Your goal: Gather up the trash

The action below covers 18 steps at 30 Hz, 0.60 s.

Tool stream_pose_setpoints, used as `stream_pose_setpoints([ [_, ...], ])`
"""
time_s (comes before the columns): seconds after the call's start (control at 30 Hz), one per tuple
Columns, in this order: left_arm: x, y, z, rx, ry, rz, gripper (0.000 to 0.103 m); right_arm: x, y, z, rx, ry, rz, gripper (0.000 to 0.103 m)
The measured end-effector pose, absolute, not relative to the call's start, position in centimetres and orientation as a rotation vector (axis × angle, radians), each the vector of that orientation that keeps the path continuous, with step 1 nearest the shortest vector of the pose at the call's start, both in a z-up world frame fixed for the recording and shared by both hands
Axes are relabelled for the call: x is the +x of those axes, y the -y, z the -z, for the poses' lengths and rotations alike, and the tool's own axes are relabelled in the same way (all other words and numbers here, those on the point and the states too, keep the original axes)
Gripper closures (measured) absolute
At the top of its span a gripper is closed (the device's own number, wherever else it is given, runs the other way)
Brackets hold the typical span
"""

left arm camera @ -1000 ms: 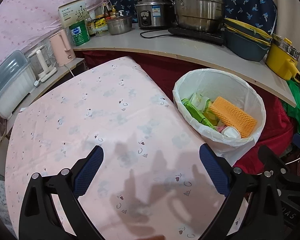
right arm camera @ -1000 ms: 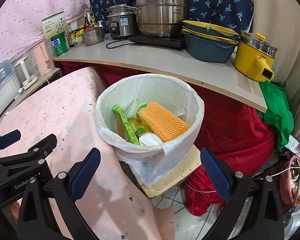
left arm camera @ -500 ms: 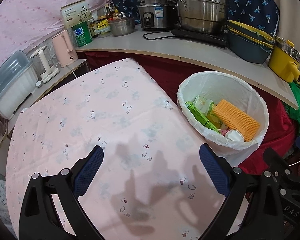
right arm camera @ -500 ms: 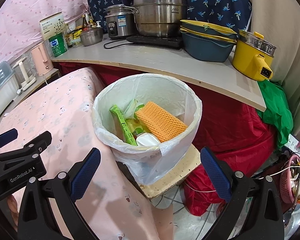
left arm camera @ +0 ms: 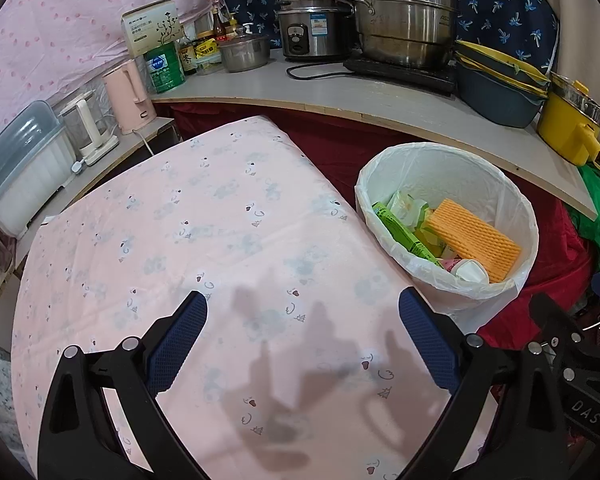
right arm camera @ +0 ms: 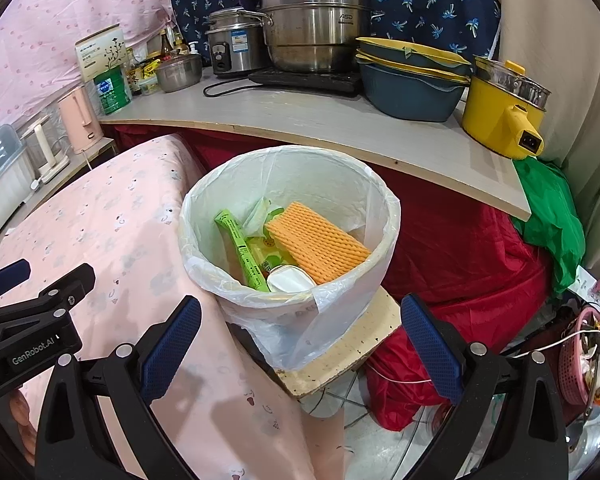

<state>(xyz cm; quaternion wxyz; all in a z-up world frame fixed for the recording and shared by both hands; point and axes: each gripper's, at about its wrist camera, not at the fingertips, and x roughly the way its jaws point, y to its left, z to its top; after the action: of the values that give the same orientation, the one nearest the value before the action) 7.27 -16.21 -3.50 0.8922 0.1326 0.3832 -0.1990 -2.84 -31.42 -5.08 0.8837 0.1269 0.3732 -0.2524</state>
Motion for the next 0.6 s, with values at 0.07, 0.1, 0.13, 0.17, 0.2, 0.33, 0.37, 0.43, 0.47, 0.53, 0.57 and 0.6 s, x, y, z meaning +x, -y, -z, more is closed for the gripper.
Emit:
stream_pose_setpoints([
  [0.07, 7.29, 16.23, 3.52, 0.277, -0.8, 0.418, 0.011, -2.85, 31.41, 5.08, 0.266, -0.777, 0.526, 0.007],
  [0.1, 7.36, 16.28, 3.55, 0.279, -0.808, 0.424, 0.011, -2.84, 31.4, 5.08, 0.265, -0.777, 0.526, 0.007],
  [0.13, 7.4, 16.34, 3.62, 0.282, -0.819, 0.43, 0.011, -2.83, 31.51, 5.11, 0.265, -0.778, 0.526, 0.007],
  [0.17, 7.39, 16.39, 3.7, 0.282, -0.825, 0.434, 0.011, -2.84, 31.44, 5.11, 0.265, -0.778, 0.527, 0.007],
  [0.2, 7.43, 16.41, 3.71, 0.282, -0.828, 0.433, 0.011, -2.82, 31.34, 5.19, 0.265, -0.779, 0.527, 0.007],
  [0.33, 7.4, 16.59, 3.74, 0.284, -0.832, 0.437, 0.011, -2.81, 31.21, 5.43, 0.265, -0.781, 0.528, 0.007],
  [0.37, 7.38, 16.64, 3.72, 0.284, -0.832, 0.438, 0.011, -2.81, 31.23, 5.44, 0.266, -0.781, 0.527, 0.007],
  [0.43, 7.25, 16.77, 3.6, 0.288, -0.816, 0.439, 0.011, -2.84, 31.19, 5.5, 0.268, -0.78, 0.528, 0.007],
  [0.47, 7.11, 16.78, 3.52, 0.292, -0.804, 0.437, 0.011, -2.87, 31.22, 5.52, 0.269, -0.779, 0.528, 0.007],
  [0.53, 7.0, 16.82, 3.41, 0.296, -0.789, 0.43, 0.011, -2.88, 31.22, 5.56, 0.27, -0.779, 0.528, 0.007],
  [0.57, 7.0, 16.82, 3.39, 0.295, -0.785, 0.421, 0.011, -2.89, 31.24, 5.57, 0.27, -0.778, 0.528, 0.007],
  [0.6, 7.03, 16.84, 3.39, 0.295, -0.783, 0.413, 0.011, -2.87, 31.26, 5.54, 0.269, -0.779, 0.528, 0.007],
])
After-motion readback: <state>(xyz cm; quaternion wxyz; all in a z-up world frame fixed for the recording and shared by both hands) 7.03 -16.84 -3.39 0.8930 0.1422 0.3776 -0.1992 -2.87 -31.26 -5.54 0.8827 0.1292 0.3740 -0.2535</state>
